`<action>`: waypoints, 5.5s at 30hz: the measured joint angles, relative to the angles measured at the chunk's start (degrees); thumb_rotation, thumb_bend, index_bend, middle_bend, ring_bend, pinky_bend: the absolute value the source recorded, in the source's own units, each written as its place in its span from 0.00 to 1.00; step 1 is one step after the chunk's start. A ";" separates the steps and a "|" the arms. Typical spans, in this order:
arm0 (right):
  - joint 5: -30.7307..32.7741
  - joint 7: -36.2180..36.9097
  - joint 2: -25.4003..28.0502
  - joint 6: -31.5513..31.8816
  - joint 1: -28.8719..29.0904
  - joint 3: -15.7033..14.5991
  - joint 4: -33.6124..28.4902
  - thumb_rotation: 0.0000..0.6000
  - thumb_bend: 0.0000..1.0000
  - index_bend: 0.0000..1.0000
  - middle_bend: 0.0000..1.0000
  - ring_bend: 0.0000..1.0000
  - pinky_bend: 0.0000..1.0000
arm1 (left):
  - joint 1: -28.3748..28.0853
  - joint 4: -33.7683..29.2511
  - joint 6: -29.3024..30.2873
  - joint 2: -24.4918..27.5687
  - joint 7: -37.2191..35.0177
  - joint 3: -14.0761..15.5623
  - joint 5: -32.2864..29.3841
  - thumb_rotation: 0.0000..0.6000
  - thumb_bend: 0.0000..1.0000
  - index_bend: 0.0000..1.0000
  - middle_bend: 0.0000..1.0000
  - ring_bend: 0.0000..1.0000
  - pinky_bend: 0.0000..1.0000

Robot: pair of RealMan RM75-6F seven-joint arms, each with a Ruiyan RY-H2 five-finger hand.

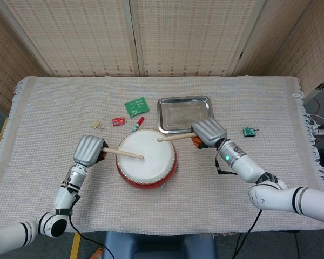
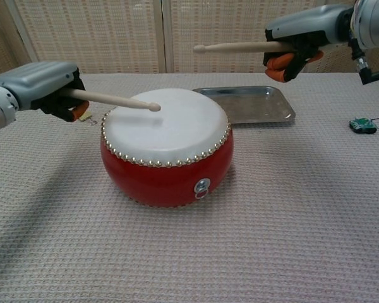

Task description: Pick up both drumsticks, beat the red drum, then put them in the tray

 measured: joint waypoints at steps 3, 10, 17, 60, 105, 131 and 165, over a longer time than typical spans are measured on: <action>0.28 0.66 -1.98 -1.55 -0.02 -0.15 4.48 1.00 0.77 1.00 1.00 1.00 1.00 | 1.29 -3.81 1.50 3.32 -3.87 -0.94 0.79 1.00 0.70 1.00 1.00 1.00 1.00; -1.09 2.00 -10.29 -5.34 0.50 -0.44 18.94 1.00 0.54 1.00 1.00 1.00 1.00 | 4.25 -9.28 3.64 8.74 -8.79 -1.49 2.80 1.00 0.70 1.00 1.00 1.00 1.00; -5.70 5.00 -20.24 -9.01 1.31 -0.05 35.58 1.00 0.40 1.00 1.00 1.00 1.00 | 5.62 -10.00 4.26 10.13 -9.64 -0.48 3.75 1.00 0.70 1.00 1.00 1.00 1.00; -21.72 30.06 -35.38 -15.26 5.07 7.28 65.34 1.00 0.16 0.22 0.28 0.20 0.35 | 8.00 -13.31 6.90 13.16 -10.50 0.41 9.11 1.00 0.70 1.00 1.00 1.00 1.00; 23.60 3.00 -1.31 0.05 12.90 2.68 -12.92 1.00 0.02 0.26 0.31 0.27 0.46 | -7.12 -15.20 2.60 -1.18 24.39 -4.92 -12.25 1.00 0.69 1.00 1.00 1.00 1.00; 36.67 -5.25 -14.52 12.59 18.15 6.34 -9.18 1.00 0.19 0.64 0.60 0.49 0.56 | -10.69 -13.17 8.76 -7.23 32.49 -3.31 -12.50 1.00 0.69 1.00 1.00 1.00 1.00; 32.57 -5.49 -18.74 14.34 11.45 11.00 -6.26 1.00 0.30 1.00 0.91 0.81 0.70 | -10.09 -11.69 9.99 -7.43 30.58 -1.88 -7.57 1.00 0.52 0.54 0.82 0.84 1.00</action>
